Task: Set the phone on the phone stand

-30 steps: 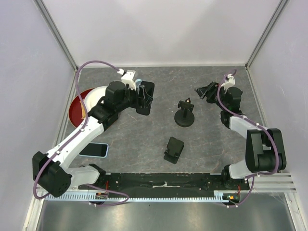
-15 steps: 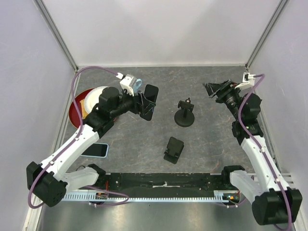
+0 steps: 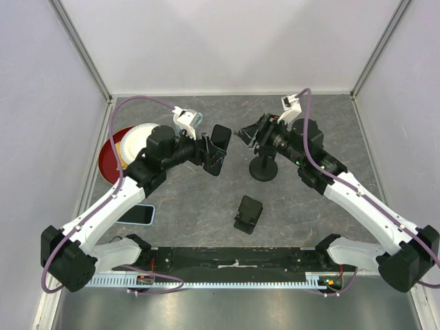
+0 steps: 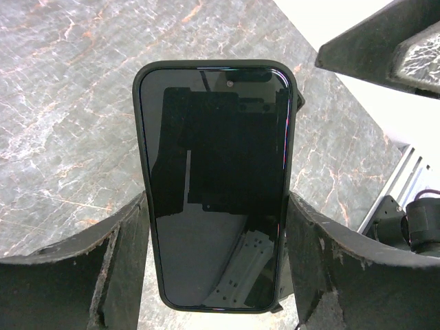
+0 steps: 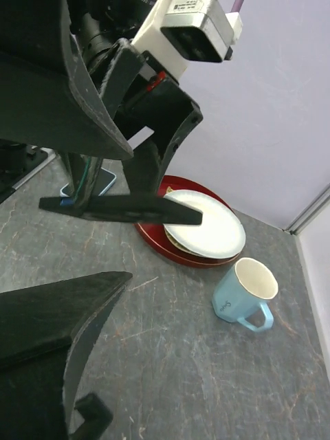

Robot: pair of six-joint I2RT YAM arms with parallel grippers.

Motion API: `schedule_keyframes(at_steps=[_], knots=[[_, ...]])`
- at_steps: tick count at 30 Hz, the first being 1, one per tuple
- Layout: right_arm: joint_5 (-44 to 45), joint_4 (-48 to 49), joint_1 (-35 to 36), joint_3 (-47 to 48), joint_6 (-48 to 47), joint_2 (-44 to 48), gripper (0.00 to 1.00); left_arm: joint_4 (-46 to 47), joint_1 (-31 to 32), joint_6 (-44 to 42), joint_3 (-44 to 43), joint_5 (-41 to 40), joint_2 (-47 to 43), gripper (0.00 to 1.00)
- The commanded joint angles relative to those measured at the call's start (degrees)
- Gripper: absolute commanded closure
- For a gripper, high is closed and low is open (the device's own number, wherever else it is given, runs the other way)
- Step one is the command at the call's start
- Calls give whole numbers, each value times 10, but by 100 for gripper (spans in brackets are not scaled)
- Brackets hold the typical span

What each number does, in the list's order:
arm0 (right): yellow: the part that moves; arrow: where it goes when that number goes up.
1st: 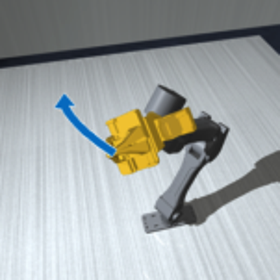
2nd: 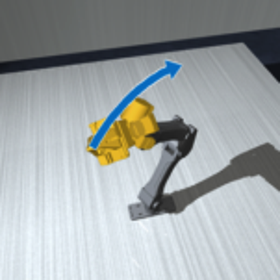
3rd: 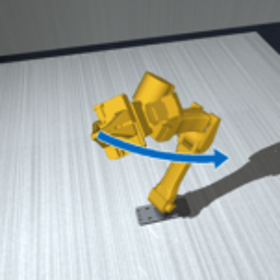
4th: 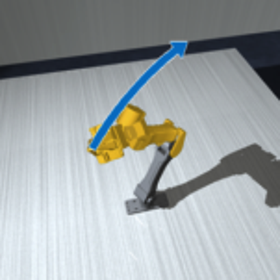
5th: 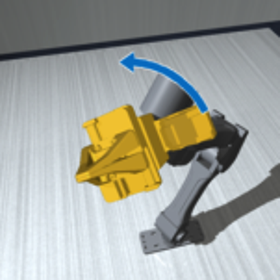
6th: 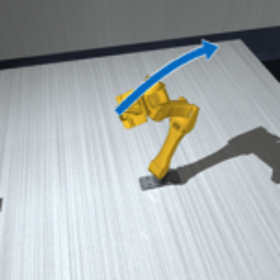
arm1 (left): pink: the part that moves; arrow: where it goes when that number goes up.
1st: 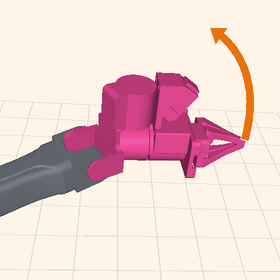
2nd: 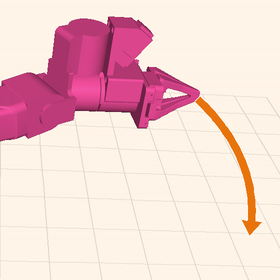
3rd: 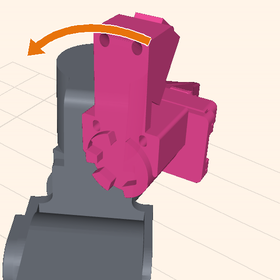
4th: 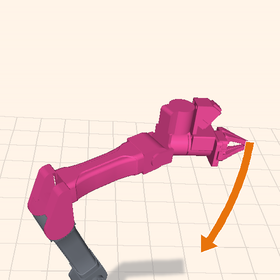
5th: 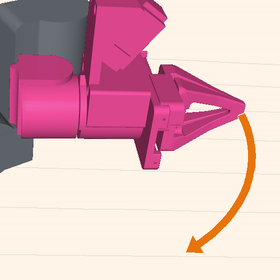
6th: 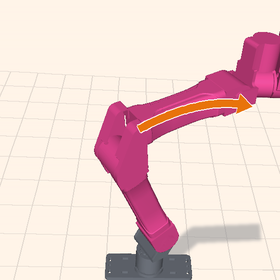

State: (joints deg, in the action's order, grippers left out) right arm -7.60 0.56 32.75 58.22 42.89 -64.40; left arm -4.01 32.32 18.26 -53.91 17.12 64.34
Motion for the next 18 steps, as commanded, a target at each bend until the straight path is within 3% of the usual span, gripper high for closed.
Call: schedule_keyframes(at_steps=[1,8,18], knots=[[72,-45,42,67,-10,-32,28,69,17,-13,-4,26,4,98],[101,-67,75,90,7,-64,42,66,45,-38,-1,5,4,98],[136,-109,118,111,5,-114,50,44,91,-76,-9,-59,11,98]])
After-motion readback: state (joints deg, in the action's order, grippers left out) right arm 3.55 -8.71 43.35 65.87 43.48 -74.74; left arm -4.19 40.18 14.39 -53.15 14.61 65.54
